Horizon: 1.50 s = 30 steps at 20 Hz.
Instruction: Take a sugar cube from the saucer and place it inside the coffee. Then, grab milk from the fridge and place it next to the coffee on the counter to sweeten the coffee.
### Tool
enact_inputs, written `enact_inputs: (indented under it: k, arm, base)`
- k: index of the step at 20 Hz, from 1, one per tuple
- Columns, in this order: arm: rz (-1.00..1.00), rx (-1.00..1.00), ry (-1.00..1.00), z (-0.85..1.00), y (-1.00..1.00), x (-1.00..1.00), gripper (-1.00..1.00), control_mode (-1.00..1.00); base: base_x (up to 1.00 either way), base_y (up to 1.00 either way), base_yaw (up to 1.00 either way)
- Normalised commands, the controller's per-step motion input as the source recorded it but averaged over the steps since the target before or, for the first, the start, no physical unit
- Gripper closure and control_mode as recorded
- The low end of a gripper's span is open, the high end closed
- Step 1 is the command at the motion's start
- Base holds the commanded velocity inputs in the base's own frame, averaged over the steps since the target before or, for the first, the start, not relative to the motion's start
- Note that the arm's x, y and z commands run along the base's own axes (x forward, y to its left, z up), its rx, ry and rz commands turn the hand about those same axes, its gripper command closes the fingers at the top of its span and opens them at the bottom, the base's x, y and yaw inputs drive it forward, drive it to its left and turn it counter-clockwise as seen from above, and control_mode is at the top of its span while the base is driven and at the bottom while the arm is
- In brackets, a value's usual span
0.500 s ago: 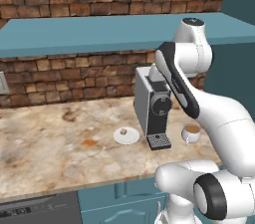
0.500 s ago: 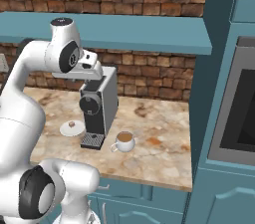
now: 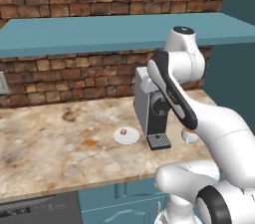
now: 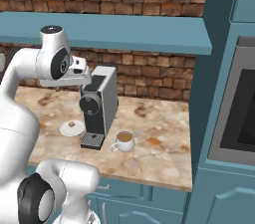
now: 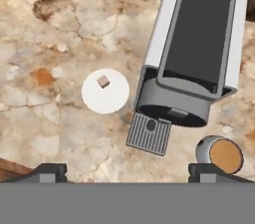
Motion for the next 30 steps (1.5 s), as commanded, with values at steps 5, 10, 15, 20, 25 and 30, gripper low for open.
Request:
enact_inputs:
  k: [5, 10, 15, 20, 25, 30]
  arm:
    - [0.28, -0.13, 0.01, -0.18, 0.61, 0.0, -1.0, -1.0]
    - [0.27, -0.16, 0.01, -0.46, 0.49, 0.0, -1.0, -1.0]
    - [0.22, -0.14, 0.04, -0.61, 0.48, 0.0, -1.0, -1.0]
    - [0.19, -0.08, 0.05, -0.69, 0.17, 0.06, -1.0, -1.0]
    - [0.14, -0.14, 0.24, -0.62, 0.0, 0.2, -1.0, -1.0]
    - [0.1, -0.14, 0.25, -0.22, 0.03, 0.36, -1.0, -1.0]
  base:
    - [0.0, 0.0, 0.0]
    - [0.0, 0.0, 0.0]
    - [0.0, 0.0, 0.0]
    - [0.0, 0.0, 0.0]
    - [0.0, 0.0, 0.0]
    - [0.0, 0.0, 0.0]
